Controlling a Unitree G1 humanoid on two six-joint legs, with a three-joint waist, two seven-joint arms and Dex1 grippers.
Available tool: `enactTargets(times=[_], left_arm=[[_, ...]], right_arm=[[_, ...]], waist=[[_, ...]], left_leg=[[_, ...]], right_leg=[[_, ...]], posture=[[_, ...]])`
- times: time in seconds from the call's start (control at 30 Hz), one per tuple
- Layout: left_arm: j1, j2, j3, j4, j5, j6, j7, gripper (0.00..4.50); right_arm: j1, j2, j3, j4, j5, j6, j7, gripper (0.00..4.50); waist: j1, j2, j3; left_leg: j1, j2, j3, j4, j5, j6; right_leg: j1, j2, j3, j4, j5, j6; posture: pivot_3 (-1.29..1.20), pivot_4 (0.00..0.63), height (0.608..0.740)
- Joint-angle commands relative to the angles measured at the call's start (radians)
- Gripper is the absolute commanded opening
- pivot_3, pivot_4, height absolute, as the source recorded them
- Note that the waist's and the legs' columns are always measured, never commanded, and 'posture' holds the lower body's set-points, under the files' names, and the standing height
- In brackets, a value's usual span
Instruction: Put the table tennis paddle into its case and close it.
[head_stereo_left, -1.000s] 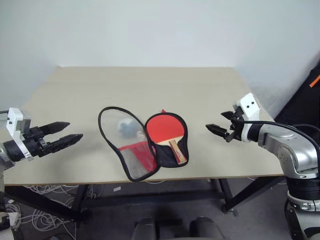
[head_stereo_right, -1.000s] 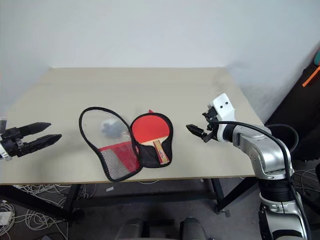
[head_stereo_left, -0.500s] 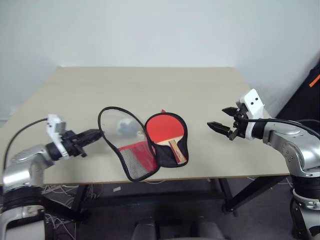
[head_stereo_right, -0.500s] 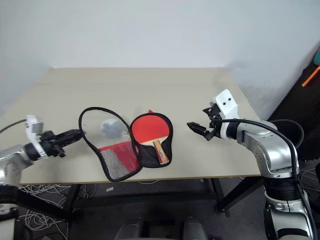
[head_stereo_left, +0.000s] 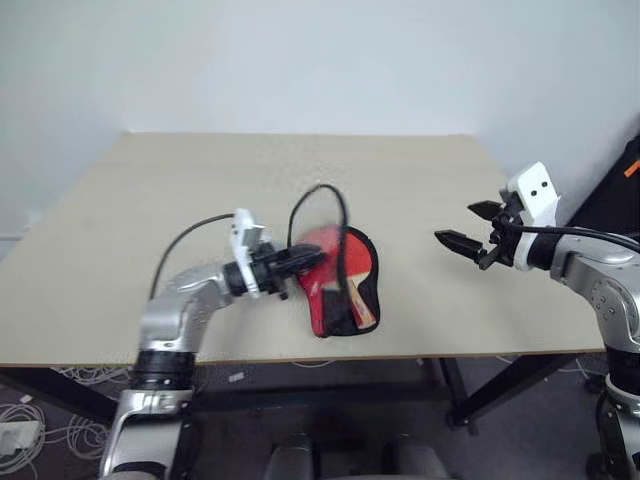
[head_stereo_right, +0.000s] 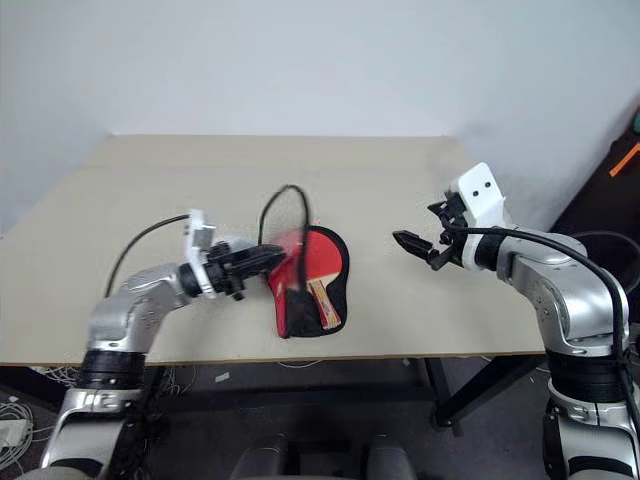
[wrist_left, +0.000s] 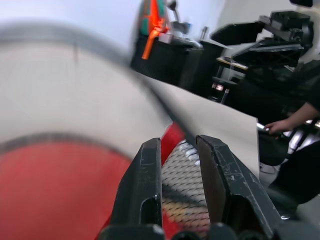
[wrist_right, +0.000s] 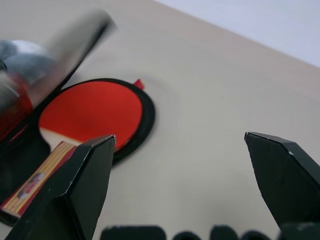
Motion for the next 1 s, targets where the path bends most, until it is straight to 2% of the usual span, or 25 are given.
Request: enactTargets(times=[0.03,0.17,0.4,0.57,0.83,0.93,1.0], left_arm=[[-0.03,-0.022,0.0,-0.015,0.019,0.0,0.068,1.11],[0.009,0.001,0.023,-0.098,-0.024,0.087,0.102,1.11],[0.182,0.151,0.114,-0.278,-0.208,0.328,0.059,1.11],[0.256,0.119,0.176,-0.257,-0.31,0.43,0.11,1.11],[0.305,0.07,0.182,-0.239,-0.332,0.466,0.177,1.11],[0.308,0.06,0.194,-0.22,-0.362,0.505,0.198,1.99],[0.303,0.061,0.203,-0.215,-0.377,0.522,0.205,2.74]], right_arm=[[-0.02,-0.006,-0.039,-0.022,0.012,-0.003,-0.019,4.5],[-0.005,-0.004,-0.037,-0.034,0.02,0.003,-0.023,4.5],[-0.013,0.01,-0.008,-0.014,0.028,-0.009,-0.015,4.5],[-0.032,0.032,0.02,0.006,0.026,-0.016,-0.015,4.5],[-0.03,0.056,0.035,0.003,0.025,-0.016,-0.025,4.5],[-0.022,0.063,0.033,-0.001,0.025,-0.013,-0.033,4.5],[-0.017,0.065,0.033,-0.003,0.023,-0.014,-0.037,4.5]], waist=[[0.0,0.001,0.0],[0.002,0.001,0.0],[-0.002,0.001,0.0],[0.003,0.001,0.0],[0.002,0.001,0.0],[0.002,0.001,0.0],[0.002,0.001,0.0]], left_leg=[[0.0,0.0,0.0,0.0,0.0,0.0],[0.0,0.0,0.0,0.0,0.0,0.0],[0.0,0.0,0.0,0.0,0.0,0.0],[0.0,0.0,0.0,0.0,0.0,0.0],[0.0,0.0,0.0,0.0,0.0,0.0],[0.0,0.0,0.0,0.0,0.0,0.0],[0.0,0.0,0.0,0.0,0.0,0.0]], right_leg=[[0.0,0.0,0.0,0.0,0.0,0.0],[0.0,0.0,0.001,0.0,0.0,0.0],[0.0,0.0,0.001,0.0,-0.002,0.002],[0.0,-0.001,0.001,-0.001,-0.002,0.004],[0.0,0.0,0.001,0.0,-0.002,0.002],[0.0,0.0,0.001,0.0,-0.002,0.002],[0.0,0.0,0.001,0.0,-0.002,0.002]], posture=[[0.0,0.0,0.74],[0.0,0.0,0.74],[0.0,0.0,0.74],[0.0,0.0,0.74],[0.0,0.0,0.74],[0.0,0.0,0.74],[0.0,0.0,0.74]])
